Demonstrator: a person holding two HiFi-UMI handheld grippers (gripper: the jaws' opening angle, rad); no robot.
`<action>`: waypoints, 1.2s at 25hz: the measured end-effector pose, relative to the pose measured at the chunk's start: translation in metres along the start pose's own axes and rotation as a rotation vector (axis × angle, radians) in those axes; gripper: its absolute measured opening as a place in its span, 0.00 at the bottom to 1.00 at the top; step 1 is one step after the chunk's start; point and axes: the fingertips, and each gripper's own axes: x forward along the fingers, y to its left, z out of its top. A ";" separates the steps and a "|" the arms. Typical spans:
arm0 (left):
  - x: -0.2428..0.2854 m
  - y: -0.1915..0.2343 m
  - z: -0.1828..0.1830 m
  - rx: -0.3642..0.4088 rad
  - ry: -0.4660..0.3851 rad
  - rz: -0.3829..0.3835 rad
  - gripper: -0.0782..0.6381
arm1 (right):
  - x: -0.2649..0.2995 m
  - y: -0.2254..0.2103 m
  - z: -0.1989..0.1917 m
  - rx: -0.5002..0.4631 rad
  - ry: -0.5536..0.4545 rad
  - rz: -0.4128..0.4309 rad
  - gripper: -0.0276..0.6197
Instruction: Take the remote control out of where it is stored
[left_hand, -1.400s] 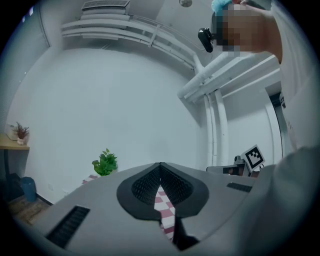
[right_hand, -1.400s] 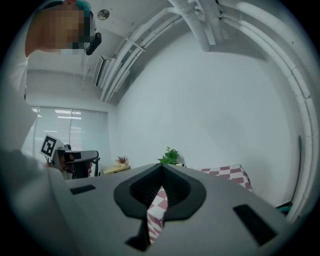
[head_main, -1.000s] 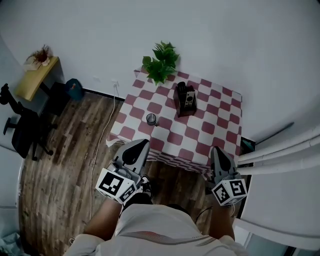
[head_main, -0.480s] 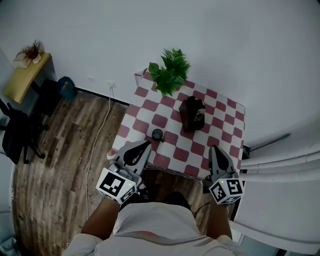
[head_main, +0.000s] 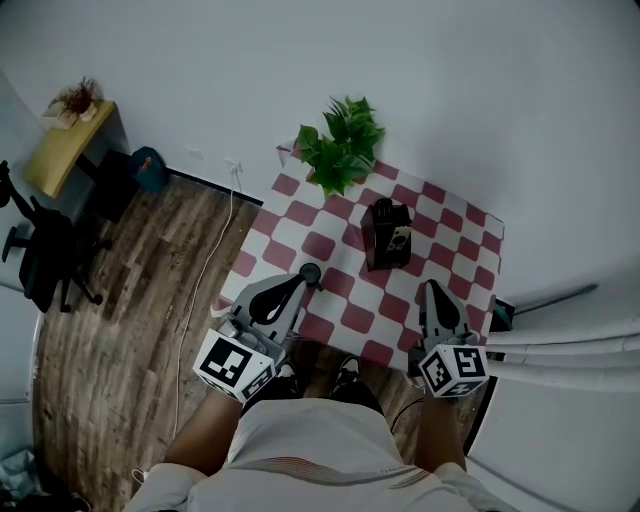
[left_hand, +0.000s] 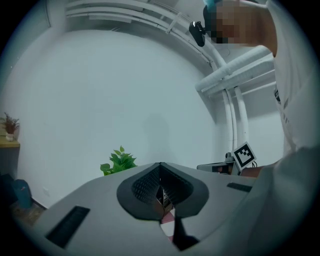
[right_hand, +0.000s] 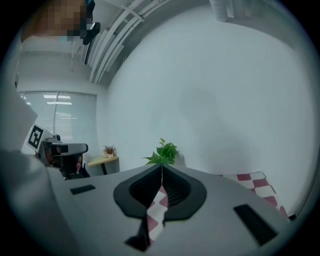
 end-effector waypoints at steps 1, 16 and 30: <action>0.003 -0.003 -0.001 -0.002 0.006 0.019 0.12 | 0.003 -0.006 -0.002 0.002 0.009 0.013 0.07; 0.024 -0.012 -0.015 -0.025 0.054 0.091 0.12 | 0.065 -0.045 -0.041 -0.053 0.149 0.011 0.29; 0.006 0.013 -0.037 -0.060 0.110 0.128 0.12 | 0.152 -0.057 -0.108 -0.084 0.266 -0.148 0.41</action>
